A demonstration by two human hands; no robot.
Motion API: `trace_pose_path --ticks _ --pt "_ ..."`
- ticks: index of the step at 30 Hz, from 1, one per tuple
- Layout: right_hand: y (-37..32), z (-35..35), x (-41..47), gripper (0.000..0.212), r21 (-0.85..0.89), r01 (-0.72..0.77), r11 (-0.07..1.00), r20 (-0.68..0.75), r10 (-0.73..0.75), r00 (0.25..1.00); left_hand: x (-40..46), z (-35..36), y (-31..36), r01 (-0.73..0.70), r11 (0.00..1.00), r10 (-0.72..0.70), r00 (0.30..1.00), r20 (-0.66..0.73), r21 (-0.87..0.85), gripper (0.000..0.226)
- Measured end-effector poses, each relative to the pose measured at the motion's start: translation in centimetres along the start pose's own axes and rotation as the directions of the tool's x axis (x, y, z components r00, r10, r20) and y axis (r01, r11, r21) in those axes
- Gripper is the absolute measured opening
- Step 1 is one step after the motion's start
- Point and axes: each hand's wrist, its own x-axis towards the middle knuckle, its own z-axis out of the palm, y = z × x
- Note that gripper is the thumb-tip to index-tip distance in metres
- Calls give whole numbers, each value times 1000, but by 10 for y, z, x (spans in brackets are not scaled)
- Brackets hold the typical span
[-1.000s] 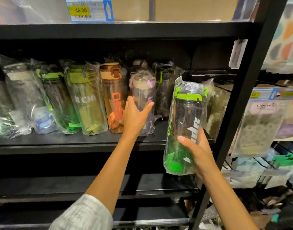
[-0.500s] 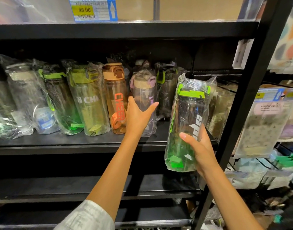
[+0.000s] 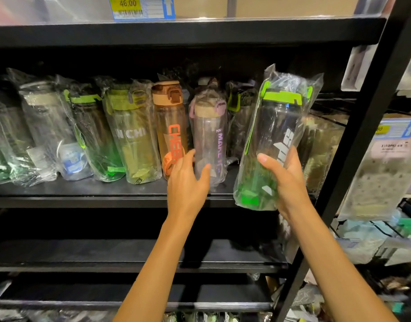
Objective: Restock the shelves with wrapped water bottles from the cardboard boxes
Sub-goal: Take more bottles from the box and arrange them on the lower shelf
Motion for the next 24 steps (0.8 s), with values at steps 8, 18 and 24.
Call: trace_pose_path --ticks 8,18,24 --pt "11 4 39 69 -182 20 983 -24 -25 999 -21 -16 -78 -321 882 251 940 233 345 45" --pt "36 24 64 70 -322 3 947 -36 -15 999 -25 -18 -94 -446 803 382 895 232 396 65" --pt "43 29 73 76 -330 -34 943 -52 18 998 -25 -18 -93 -420 825 347 904 249 377 63"
